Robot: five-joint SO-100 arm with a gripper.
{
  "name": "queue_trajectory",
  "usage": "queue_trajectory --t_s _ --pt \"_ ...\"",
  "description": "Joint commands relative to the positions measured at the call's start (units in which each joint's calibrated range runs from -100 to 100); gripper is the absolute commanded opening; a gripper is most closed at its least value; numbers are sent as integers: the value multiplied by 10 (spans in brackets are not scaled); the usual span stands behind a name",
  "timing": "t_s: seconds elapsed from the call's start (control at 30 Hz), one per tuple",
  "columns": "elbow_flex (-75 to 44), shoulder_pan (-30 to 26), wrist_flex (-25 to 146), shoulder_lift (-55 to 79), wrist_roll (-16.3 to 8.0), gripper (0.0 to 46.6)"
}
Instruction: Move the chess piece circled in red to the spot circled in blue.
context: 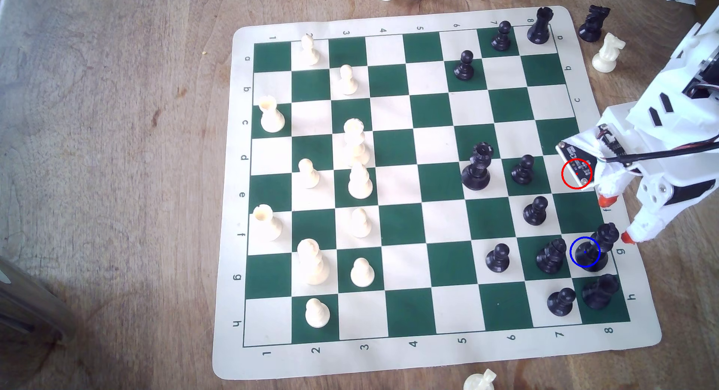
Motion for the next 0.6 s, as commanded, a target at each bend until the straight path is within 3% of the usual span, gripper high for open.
queue_trajectory --t_s 0.0,0.27,0.33,0.37,0.4,0.47,0.5,0.57 --pt "-30 -3 61 -67 1 153" --pt "-142 2 165 -62 9 117" --pt "-141 2 165 -67 10 62" --pt "-139 12 160 -74 10 2" --pt "-139 22 158 -78 11 2" --pt "-144 65 151 -96 21 2" --pt "-145 129 139 -123 45 2" --pt "-140 205 109 -161 70 2"
